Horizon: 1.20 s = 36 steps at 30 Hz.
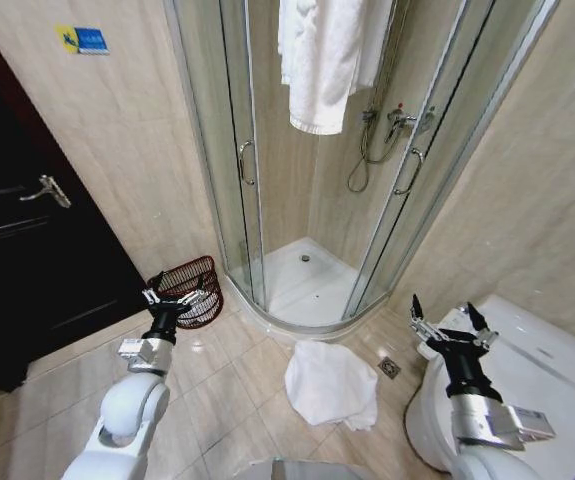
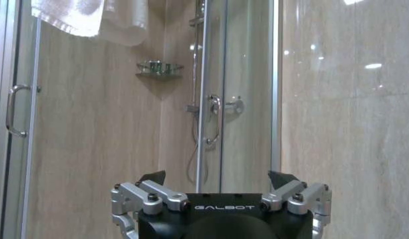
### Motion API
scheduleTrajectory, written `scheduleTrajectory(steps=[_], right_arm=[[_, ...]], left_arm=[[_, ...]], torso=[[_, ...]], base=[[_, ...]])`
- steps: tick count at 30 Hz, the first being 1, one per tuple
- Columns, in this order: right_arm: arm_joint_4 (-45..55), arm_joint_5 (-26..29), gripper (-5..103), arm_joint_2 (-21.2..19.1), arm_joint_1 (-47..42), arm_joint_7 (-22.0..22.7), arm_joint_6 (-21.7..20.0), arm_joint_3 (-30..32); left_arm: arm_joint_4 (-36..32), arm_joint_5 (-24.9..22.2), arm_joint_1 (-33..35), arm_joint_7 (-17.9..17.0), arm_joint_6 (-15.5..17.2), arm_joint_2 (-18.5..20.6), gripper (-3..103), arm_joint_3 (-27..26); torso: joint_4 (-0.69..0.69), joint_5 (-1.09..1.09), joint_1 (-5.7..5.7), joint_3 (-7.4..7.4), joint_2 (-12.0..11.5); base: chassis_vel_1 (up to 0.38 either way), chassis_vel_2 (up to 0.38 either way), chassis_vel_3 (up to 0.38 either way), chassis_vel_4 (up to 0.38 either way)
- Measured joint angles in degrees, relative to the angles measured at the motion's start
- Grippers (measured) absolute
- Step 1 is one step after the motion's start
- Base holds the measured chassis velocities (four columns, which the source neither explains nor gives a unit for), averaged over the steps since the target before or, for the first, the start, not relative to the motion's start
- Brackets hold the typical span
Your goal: Discard the used towel into the hamper.
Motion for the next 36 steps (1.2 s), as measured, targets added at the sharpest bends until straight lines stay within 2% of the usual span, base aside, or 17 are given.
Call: scheduleTrajectory(steps=[36], right_arm=[[0.42,-0.88,100,0.0,0.61,0.07,-0.79,-0.39]], left_arm=[[0.18,-0.2,-0.07,0.28,-0.29,0.0,100,-0.17]], torso=[[0.0,0.0,3.59,4.27,7.87]], base=[[0.0,0.0,0.0,0.0]])
